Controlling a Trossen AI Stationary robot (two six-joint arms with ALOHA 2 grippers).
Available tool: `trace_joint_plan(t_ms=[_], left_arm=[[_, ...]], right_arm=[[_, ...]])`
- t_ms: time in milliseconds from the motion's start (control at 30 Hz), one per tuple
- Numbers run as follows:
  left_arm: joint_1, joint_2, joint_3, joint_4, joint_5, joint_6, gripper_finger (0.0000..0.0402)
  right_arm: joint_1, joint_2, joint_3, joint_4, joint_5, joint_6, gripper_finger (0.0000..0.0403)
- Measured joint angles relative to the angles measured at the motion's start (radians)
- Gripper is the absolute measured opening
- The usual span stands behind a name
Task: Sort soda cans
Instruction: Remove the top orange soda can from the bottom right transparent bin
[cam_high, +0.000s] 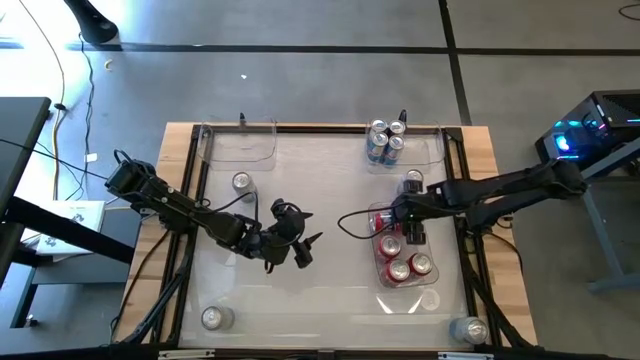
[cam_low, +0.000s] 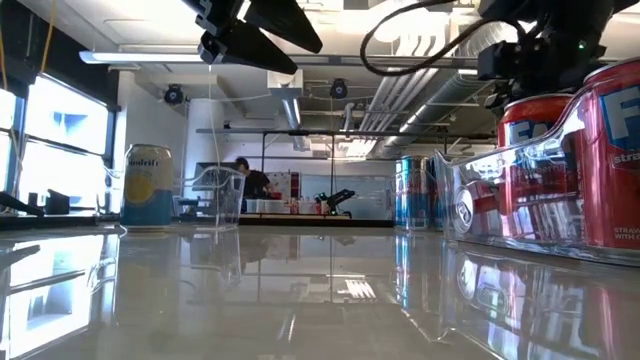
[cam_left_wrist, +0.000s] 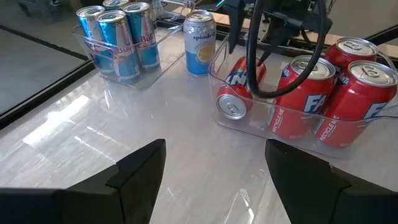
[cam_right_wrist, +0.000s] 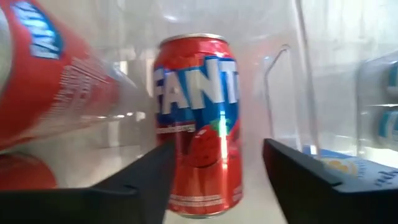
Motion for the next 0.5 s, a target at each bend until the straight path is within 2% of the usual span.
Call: trace_joint_plan(t_ms=[100, 167, 333, 500], left_arm=[[0.0, 0.0, 0.0, 0.0, 0.0, 0.0, 0.0268], [0.0, 0.0, 0.0, 0.0, 0.0, 0.0, 0.0268], [0.0, 0.0, 0.0, 0.0, 0.0, 0.0, 0.0268], [0.0, 0.0, 0.0, 0.0, 0.0, 0.0, 0.0268]], right_arm=[[-0.011, 0.038, 0.0, -0.003, 0.001, -0.016, 0.0297], [-0.019, 0.077, 0.0, -0.003, -0.022, -0.04, 0.0312], [-0.044, 0.182, 0.004, 0.017, -0.056, -0.098, 0.0318], [-0.064, 0.273, 0.008, 0.055, -0.043, -0.148, 0.0319]])
